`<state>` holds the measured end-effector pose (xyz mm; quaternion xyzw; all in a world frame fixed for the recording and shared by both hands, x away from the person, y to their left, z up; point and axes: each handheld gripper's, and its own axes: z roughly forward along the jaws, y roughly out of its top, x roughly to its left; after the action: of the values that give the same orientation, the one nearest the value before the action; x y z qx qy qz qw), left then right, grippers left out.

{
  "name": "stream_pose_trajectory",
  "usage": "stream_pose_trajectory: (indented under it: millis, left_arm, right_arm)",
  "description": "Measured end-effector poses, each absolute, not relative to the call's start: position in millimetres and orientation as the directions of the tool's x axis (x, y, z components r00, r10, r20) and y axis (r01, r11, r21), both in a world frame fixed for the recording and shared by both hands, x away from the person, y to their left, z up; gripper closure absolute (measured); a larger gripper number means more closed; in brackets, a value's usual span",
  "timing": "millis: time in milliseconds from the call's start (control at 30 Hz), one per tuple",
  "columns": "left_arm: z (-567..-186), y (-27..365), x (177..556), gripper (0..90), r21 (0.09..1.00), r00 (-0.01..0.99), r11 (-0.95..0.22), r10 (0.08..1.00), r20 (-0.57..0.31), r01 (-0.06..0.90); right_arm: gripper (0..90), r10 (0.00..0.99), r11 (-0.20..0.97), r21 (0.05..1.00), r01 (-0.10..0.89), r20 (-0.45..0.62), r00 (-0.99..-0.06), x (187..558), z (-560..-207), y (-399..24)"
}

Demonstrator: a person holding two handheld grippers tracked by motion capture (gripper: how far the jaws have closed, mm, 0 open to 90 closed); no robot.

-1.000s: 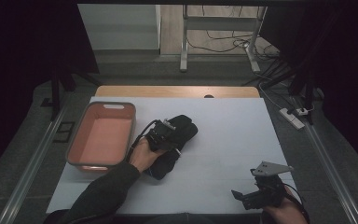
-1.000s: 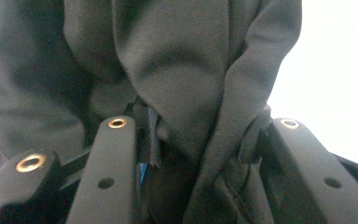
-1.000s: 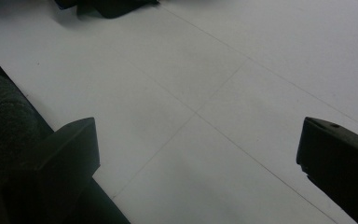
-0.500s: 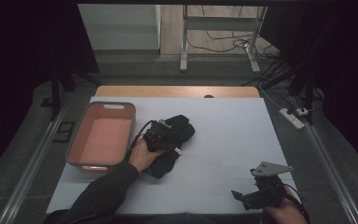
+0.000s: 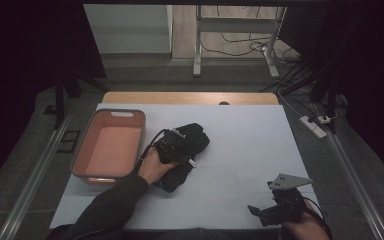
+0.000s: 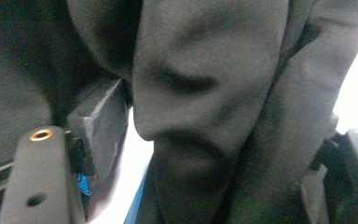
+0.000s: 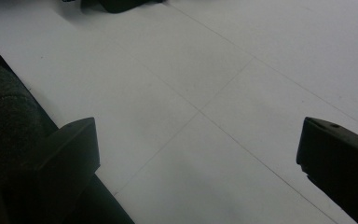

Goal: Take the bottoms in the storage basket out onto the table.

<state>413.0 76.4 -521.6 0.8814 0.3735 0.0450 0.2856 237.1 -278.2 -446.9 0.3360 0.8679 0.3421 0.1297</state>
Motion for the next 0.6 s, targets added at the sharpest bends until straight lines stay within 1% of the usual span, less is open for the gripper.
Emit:
stream_pose_trajectory:
  millis: [100,167,267,367,467,567,600]
  left_arm:
    - [-519.8,73.8,411.2,18.9,0.536,0.709,-0.562,0.698,-0.100,0.630]
    - [-519.0,72.4,410.7,16.5,0.529,0.709,-0.567,0.698,-0.099,0.631]
    - [-518.2,72.4,411.1,14.2,0.519,0.707,-0.562,0.696,-0.125,0.644]
    - [-518.2,73.8,411.8,11.0,0.525,0.708,-0.546,0.686,-0.168,0.653]
    - [-517.5,73.5,411.7,5.4,0.539,0.718,-0.537,0.667,-0.200,0.649]
    - [-516.2,69.7,409.1,0.0,0.560,0.741,-0.554,0.648,-0.174,0.616]
    - [-515.8,67.9,407.9,0.0,0.562,0.750,-0.567,0.644,-0.155,0.602]
  right_arm:
    - [0.0,0.672,0.540,0.681,0.494,0.004,-0.741,237.1,-446.8,-278.3]
    - [0.0,0.671,0.541,0.681,0.493,0.004,-0.741,237.1,-446.8,-278.2]
    - [0.0,0.671,0.540,0.682,0.493,0.005,-0.741,237.1,-446.8,-278.4]
    - [0.0,0.671,0.540,0.682,0.494,0.006,-0.742,237.1,-446.8,-278.4]
    - [0.0,0.670,0.541,0.681,0.493,0.006,-0.743,237.0,-446.8,-278.3]
    - [0.0,0.670,0.540,0.682,0.494,0.007,-0.742,237.2,-446.8,-278.4]
    - [0.0,0.670,0.539,0.682,0.494,0.008,-0.742,237.2,-446.8,-278.4]
